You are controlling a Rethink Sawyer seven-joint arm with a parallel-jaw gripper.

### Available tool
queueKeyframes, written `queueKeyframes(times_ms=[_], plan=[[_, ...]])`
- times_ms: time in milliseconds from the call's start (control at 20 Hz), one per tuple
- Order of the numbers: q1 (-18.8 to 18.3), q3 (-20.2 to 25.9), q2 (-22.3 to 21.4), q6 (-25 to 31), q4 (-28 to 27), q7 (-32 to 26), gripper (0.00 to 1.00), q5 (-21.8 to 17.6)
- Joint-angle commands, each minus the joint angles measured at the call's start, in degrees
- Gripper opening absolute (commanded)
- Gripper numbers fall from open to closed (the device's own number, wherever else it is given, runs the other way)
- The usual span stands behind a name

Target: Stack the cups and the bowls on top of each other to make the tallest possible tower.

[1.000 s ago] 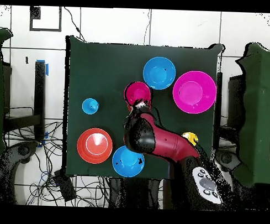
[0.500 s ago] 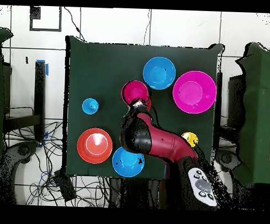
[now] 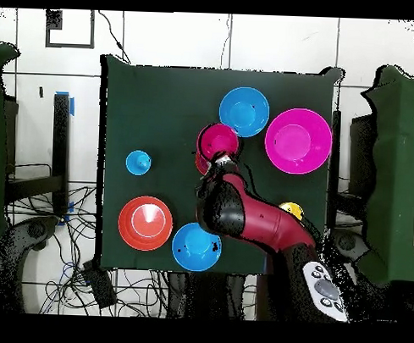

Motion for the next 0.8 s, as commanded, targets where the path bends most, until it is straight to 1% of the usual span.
queueKeyframes(times_ms=[50, 250, 400, 600, 800], plan=[[-2.2, 6.1, 2.7, 3.7, 2.0, 5.7, 0.0, 0.0], [-1.6, 7.2, 3.2, 2.0, 4.0, 8.9, 0.0, 1.7], [0.4, 6.0, 3.7, -0.3, 4.1, 10.5, 0.0, 2.6], [2.4, 4.7, 4.0, -1.6, 4.1, 11.4, 0.0, 3.9], [3.1, 4.4, 3.8, -1.5, 4.2, 11.4, 0.0, 4.7]])
